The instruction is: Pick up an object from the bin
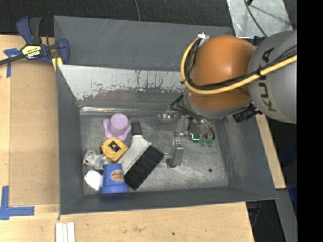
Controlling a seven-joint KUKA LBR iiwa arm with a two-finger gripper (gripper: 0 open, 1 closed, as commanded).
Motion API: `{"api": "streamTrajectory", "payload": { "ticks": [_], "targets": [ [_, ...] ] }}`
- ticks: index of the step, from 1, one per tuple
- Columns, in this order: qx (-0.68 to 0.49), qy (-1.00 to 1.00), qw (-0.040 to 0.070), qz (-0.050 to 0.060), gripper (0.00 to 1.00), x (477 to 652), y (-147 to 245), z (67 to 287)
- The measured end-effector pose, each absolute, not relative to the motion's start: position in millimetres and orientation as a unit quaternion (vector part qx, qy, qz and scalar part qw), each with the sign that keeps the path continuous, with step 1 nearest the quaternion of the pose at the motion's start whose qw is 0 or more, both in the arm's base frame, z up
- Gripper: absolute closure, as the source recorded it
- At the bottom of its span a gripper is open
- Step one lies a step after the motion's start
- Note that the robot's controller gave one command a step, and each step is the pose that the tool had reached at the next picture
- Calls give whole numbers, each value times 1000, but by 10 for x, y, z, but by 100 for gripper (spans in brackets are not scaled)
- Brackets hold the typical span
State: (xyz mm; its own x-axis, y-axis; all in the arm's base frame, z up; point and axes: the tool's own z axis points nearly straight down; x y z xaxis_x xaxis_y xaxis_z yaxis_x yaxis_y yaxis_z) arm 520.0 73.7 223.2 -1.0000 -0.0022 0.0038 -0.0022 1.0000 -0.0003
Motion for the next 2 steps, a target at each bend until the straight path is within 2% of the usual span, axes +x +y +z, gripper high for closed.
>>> {"api": "streamTrajectory", "payload": {
  "ticks": [1, 2],
  "targets": [
    [0, -1000, -2, 0, 0, 5215, 735, 2264],
    [-4, -1000, -4, -1, 0, 5145, 802, 1722]
  ]
}}
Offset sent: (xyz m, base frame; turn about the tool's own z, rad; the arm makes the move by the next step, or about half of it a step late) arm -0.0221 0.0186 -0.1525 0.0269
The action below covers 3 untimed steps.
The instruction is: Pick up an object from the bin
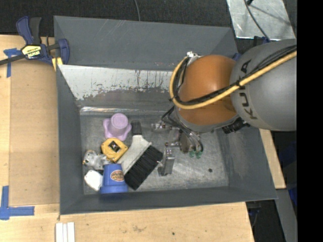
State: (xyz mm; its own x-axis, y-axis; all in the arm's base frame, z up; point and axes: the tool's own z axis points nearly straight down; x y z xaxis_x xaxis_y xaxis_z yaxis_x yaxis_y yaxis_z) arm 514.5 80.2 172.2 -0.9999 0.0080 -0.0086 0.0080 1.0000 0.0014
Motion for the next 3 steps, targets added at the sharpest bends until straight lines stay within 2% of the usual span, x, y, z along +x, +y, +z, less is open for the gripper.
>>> {"api": "streamTrajectory", "payload": {
  "ticks": [1, 2, 3],
  "targets": [
    [9, 1000, 3, 1, 0, 5122, 984, 1123],
    [-18, 1000, 23, 3, 0, 5117, 984, 842],
    [15, 1000, 19, 4, 0, 5161, 1007, 848]
  ]
}}
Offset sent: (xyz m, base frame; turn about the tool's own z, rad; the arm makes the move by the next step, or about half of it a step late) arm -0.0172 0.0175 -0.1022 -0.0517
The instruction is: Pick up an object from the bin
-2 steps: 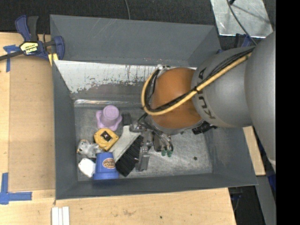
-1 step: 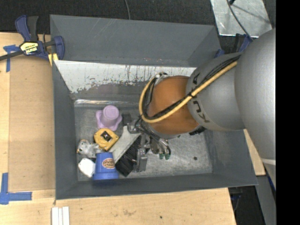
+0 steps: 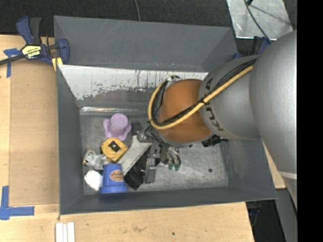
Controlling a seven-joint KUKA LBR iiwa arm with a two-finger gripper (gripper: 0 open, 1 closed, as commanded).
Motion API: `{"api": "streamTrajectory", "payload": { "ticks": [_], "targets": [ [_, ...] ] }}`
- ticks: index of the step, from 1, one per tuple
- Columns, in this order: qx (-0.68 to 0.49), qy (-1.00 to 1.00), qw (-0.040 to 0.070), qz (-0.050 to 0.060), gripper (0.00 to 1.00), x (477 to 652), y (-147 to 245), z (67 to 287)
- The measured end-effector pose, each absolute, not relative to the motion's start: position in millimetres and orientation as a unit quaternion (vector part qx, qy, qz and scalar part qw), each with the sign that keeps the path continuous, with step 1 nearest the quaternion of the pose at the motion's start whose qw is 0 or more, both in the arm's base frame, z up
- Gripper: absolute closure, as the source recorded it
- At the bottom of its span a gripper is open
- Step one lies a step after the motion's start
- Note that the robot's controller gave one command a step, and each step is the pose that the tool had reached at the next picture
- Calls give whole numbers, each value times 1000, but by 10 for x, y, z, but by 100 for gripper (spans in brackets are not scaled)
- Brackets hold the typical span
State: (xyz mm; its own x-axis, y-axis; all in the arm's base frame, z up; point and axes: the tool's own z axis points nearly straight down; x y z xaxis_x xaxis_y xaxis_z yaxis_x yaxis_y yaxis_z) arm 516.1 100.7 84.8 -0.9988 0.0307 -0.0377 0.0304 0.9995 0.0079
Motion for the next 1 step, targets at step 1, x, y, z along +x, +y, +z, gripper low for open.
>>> {"api": "streamTrajectory", "payload": {
  "ticks": [1],
  "targets": [
    [-7, 1000, 9, 3, 0, 5483, 793, 806]
  ]
}}
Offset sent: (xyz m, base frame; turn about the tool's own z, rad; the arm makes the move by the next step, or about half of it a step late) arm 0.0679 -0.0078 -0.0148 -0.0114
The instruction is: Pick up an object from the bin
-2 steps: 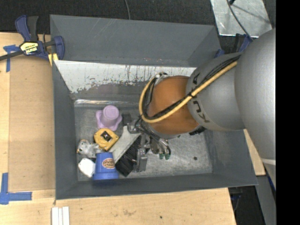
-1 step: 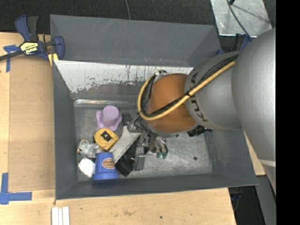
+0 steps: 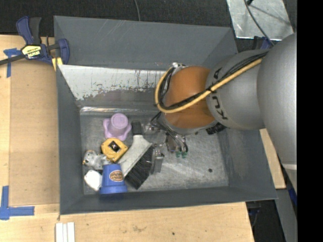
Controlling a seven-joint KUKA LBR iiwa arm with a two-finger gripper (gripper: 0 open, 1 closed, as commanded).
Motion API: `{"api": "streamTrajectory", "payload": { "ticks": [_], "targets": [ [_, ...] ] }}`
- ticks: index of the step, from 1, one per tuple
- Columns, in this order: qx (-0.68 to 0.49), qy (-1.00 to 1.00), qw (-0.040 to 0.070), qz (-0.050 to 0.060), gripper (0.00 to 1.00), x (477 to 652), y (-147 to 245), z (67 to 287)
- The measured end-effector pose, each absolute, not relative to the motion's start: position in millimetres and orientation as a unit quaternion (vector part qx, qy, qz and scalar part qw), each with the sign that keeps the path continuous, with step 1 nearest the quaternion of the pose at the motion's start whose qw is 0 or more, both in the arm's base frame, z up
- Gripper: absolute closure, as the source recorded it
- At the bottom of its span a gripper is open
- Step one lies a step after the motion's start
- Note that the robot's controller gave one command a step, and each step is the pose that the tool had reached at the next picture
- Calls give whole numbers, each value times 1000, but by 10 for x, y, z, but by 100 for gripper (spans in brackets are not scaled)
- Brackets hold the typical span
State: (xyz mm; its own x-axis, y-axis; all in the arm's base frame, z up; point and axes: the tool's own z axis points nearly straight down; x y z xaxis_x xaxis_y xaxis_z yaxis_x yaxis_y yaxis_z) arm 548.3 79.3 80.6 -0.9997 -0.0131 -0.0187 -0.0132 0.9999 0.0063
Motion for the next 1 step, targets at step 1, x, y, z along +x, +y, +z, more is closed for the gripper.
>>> {"api": "streamTrajectory", "payload": {
  "ticks": [1],
  "targets": [
    [8, 1000, 1, -2, 0, 5795, 811, 725]
  ]
}}
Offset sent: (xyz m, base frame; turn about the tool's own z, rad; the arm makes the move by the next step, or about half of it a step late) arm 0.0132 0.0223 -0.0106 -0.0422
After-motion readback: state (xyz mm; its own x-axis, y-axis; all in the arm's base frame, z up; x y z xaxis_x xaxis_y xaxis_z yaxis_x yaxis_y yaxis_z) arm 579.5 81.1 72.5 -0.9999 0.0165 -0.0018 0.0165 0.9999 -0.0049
